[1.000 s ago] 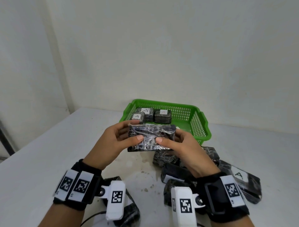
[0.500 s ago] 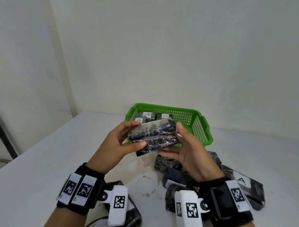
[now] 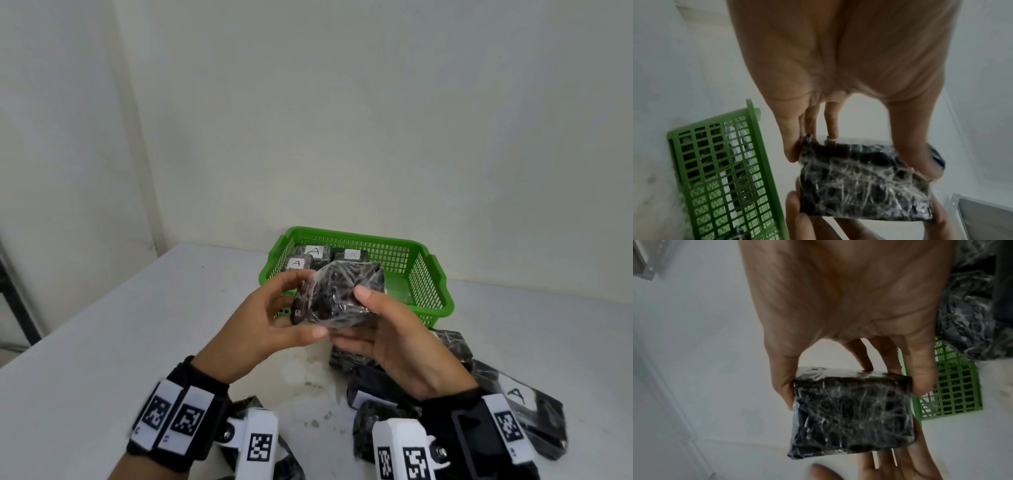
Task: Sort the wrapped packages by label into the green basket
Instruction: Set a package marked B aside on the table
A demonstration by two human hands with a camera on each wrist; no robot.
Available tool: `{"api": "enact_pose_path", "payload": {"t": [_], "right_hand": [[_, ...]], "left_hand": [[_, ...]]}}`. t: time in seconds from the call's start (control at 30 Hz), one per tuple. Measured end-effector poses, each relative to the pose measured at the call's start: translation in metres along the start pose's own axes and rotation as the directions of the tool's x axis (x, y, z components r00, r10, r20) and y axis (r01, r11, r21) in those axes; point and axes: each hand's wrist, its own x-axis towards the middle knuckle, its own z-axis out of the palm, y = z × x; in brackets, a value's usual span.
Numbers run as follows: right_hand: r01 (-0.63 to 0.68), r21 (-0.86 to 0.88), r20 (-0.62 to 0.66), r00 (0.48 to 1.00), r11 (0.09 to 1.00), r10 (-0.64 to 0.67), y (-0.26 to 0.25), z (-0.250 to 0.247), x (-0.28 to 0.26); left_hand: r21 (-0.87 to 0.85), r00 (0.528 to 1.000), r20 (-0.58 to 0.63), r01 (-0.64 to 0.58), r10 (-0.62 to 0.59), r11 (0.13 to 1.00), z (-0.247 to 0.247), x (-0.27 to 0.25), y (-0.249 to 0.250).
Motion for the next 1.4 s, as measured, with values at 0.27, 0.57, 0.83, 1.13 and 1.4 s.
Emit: {"api": "enact_pose_path", "payload": {"t": [0.27,0.57,0.83,1.13,1.4], "right_hand": [[0.101,-0.122,0.009,0.995,0.987,-0.100,0.005,-0.004,0.001],[0.118,-0.233,-0.019,0.992,0.965,-0.125,0.011,-0.002,0.007],[0.148,-0.231,-0.008,0.988,0.962,-0.154,0.011,-0.005,0.008],[0.125,-0.275,-0.050,0.988,0.953,-0.144,0.005,-0.003,0.004],[-0.015,-0.167,-0.111,0.994,0.986,-0.003,0.000,0.006,0.000]], "left_hand": [[-0.064,0.997,-0.013,0.073,-0.074,0.995,-0.001,0.003,-0.003],[-0.044,0.996,-0.040,0.072,-0.074,0.996,0.005,0.003,0.000],[-0.067,0.995,-0.004,0.095,-0.096,0.993,0.006,0.003,0.001],[0.005,0.997,-0.076,0.032,-0.032,0.999,-0.001,0.000,0.000],[-0.023,0.999,0.038,-0.037,0.038,0.999,0.002,-0.002,0.004]]}}
